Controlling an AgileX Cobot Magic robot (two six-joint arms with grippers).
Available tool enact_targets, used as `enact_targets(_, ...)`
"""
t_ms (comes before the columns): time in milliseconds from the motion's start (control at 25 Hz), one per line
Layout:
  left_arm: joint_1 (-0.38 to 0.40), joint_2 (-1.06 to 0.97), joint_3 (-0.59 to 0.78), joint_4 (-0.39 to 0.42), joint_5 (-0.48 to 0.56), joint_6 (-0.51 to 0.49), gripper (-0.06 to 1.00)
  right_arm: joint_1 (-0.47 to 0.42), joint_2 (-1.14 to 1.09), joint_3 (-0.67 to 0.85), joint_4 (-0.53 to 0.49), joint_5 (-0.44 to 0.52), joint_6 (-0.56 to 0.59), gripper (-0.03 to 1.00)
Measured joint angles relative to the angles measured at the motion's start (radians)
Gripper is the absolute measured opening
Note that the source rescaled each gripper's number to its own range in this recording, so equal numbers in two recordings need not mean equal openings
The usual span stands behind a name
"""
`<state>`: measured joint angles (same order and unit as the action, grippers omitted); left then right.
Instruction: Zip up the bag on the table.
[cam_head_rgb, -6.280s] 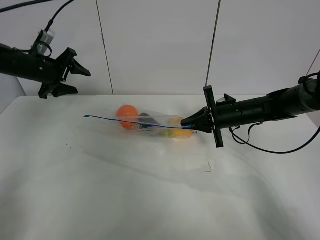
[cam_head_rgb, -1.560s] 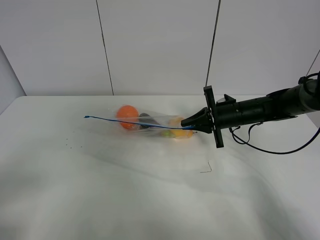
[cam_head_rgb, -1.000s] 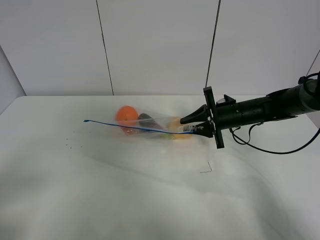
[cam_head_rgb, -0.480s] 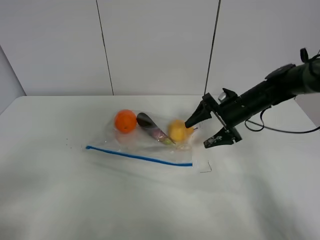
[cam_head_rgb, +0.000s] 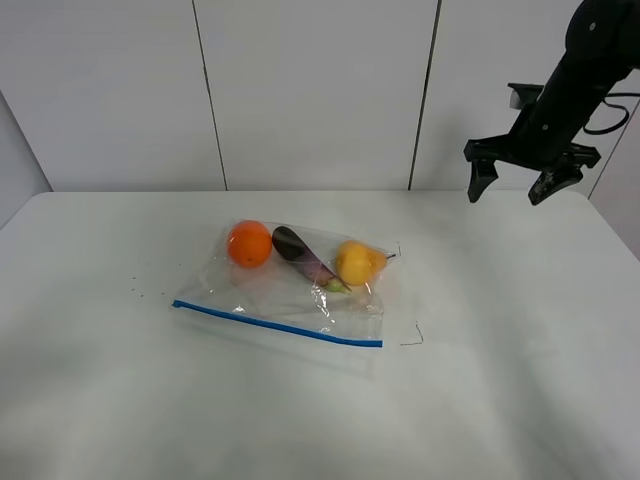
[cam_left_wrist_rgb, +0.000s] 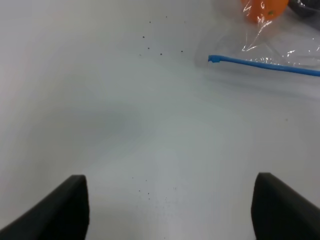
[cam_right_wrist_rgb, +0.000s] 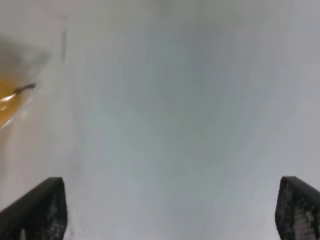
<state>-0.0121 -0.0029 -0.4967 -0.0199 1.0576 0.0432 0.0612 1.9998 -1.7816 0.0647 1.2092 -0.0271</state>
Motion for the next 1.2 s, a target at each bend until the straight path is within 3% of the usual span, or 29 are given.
enact_targets(160,0.0,0.0,0.0,0.0,0.0,0.0,1.0,0.0,0.0,-0.006,-0.05,0.003,0.003,0.92)
enact_targets(520,0.0,0.0,0.0,0.0,0.0,0.0,1.0,0.0,-0.046,0.057,-0.011,0.003,0.003,0.92)
enact_targets(840,0.0,0.0,0.0,0.0,0.0,0.0,1.0,0.0,-0.287,0.436,-0.009,0.004,0.003,0.92)
enact_targets(1200,0.0,0.0,0.0,0.0,0.0,0.0,1.0,0.0,-0.706,0.912,-0.008,-0.005,-0.001,0.92)
